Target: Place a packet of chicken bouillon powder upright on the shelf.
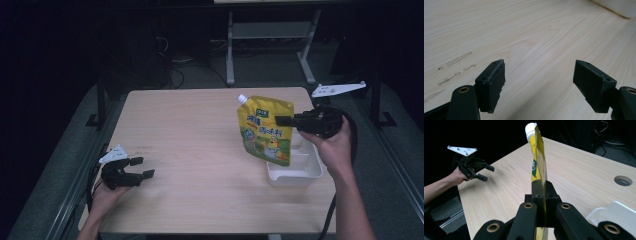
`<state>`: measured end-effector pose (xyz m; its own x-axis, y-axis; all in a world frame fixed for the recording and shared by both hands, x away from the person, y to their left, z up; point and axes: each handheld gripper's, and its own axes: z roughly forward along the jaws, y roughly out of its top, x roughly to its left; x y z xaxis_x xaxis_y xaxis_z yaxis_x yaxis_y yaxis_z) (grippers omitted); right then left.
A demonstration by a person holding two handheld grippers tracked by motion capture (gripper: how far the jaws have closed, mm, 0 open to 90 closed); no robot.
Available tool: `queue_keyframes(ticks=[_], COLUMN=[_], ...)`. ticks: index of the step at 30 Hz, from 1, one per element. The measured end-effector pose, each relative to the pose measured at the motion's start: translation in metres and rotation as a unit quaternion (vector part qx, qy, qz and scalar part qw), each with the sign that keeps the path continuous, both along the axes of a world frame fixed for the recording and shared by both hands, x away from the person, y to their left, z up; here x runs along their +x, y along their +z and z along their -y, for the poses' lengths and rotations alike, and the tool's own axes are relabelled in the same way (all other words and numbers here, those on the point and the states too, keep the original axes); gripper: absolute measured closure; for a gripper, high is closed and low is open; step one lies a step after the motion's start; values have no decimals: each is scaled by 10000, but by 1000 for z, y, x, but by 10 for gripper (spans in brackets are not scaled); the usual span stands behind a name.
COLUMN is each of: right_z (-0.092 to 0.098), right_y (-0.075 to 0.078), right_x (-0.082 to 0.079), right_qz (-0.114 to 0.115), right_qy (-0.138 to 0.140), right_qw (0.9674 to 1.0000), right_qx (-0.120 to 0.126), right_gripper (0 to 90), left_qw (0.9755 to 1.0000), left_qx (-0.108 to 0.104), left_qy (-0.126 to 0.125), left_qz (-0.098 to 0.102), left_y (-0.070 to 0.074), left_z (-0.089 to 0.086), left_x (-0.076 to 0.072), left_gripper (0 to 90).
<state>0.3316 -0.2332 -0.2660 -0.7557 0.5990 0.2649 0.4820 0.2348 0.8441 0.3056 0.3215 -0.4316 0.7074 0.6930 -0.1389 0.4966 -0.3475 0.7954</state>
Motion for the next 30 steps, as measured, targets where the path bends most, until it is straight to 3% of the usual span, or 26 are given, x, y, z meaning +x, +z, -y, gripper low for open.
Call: queue_keyframes(ticks=[13, 23, 30], right_z=[29, 50, 59], right_y=[0, -12, -18], right_x=[-7, -10, -12], right_qz=[37, -61, -104], right_qy=[-311, -530, -527], right_qw=[9995, 9985, 9985], right_qx=[85, 93, 82], right_gripper=[896, 895, 895], left_qw=[10000, 10000, 10000], left_qx=[3, -7, 1], left_qy=[8, 29, 34], left_qz=[0, -24, -30], left_y=[0, -1, -1], left_z=[0, 0, 1], left_x=[0, 1, 1], left_gripper=[252, 252, 252])
